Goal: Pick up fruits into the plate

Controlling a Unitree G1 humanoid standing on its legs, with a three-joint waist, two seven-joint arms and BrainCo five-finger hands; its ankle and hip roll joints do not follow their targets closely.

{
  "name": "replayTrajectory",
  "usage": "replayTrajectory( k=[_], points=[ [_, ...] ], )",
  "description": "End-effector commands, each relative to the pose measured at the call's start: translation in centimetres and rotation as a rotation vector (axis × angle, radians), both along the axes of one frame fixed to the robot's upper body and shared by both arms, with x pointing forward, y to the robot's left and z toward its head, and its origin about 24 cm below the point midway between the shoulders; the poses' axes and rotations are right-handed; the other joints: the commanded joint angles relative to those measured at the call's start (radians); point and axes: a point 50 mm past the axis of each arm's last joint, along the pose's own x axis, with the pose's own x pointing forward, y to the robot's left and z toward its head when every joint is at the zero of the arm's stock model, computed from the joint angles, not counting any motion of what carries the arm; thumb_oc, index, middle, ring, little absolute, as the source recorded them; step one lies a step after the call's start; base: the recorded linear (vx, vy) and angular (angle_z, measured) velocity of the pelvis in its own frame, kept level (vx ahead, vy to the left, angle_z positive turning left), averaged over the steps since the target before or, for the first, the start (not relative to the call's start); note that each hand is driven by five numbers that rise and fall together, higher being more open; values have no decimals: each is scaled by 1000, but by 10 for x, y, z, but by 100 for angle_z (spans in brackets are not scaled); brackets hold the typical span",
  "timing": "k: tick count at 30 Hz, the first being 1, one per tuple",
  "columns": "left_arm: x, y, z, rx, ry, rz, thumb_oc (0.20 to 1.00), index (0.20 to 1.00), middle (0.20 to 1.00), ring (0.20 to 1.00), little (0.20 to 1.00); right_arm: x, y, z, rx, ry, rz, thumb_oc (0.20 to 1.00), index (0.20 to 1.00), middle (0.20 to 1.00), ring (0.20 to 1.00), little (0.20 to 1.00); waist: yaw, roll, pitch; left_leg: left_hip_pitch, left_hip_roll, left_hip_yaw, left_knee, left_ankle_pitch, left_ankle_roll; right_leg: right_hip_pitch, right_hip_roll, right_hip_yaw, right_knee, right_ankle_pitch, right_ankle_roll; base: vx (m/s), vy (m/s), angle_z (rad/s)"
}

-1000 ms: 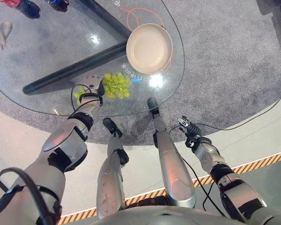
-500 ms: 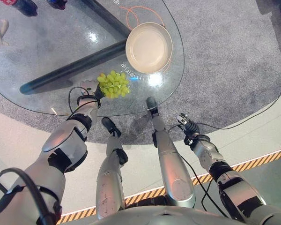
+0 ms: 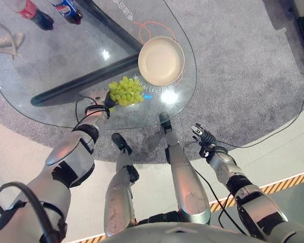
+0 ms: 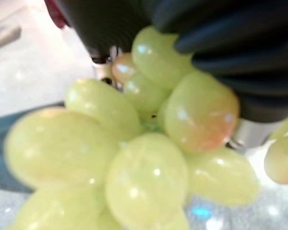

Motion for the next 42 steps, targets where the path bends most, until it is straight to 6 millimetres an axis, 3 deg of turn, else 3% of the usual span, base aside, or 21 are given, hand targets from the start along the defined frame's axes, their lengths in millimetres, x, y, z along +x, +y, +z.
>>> replayTrajectory(
  k=[1,6,15,21,22,31,35,42],
  points=[
    [0,27,20,-67,-112,57,200,200,200,200,200,-9,-1,-9,9,21,-11,1000,1000,1000,1000,1000,42,-14,11,2,15,-106,117,-167,-51,42,26,-98,51,-126,-17,23,55,1],
    [-4,32,19,-90,-141,23,200,200,200,200,200,-15,-6,-13,-8,34,-18,1000,1000,1000,1000,1000,65,1,10,76,8,-127,107,-181,-45,120,12,-111,50,-141,-15,35,53,4],
    [-15,29,20,-92,-153,-96,200,200,200,200,200,-31,-20,-18,-73,14,-16,1000,1000,1000,1000,1000,103,31,-82,167,2,-135,61,-179,-47,237,-12,-149,11,-155,-14,62,45,13],
    [-25,32,27,-31,-144,-176,200,200,200,200,200,-30,-14,2,-50,-108,66,1000,1000,1000,1000,1000,118,26,-130,221,-3,-140,45,-182,-46,310,-22,-168,-15,-160,-9,83,1,16],
    [-32,36,38,20,-149,-232,200,200,200,200,200,-31,-10,18,-27,-190,127,1000,1000,1000,1000,1000,126,20,-165,247,-1,-143,37,-183,-46,351,-27,-180,-28,-162,-4,133,-21,10],
    [-59,38,68,211,-107,-441,200,200,200,200,200,-33,-17,56,-42,-293,370,1000,1000,1000,1000,1000,169,10,-282,336,-9,-161,10,-192,-44,486,-46,-233,-98,-150,18,172,1,18],
    [-69,23,79,287,-71,-566,200,200,200,200,200,-34,-20,68,-47,-258,486,1000,1000,1000,1000,1000,191,8,-334,374,-13,-166,3,-202,-42,539,-56,-263,-134,-140,29,190,29,13],
    [-82,-24,97,379,-36,-845,200,200,200,200,200,-39,8,80,156,-148,728,1000,1000,1000,1000,1000,224,7,-387,420,-22,-183,-4,-223,-34,604,-68,-307,-151,-154,37,121,23,16]
  ],
)
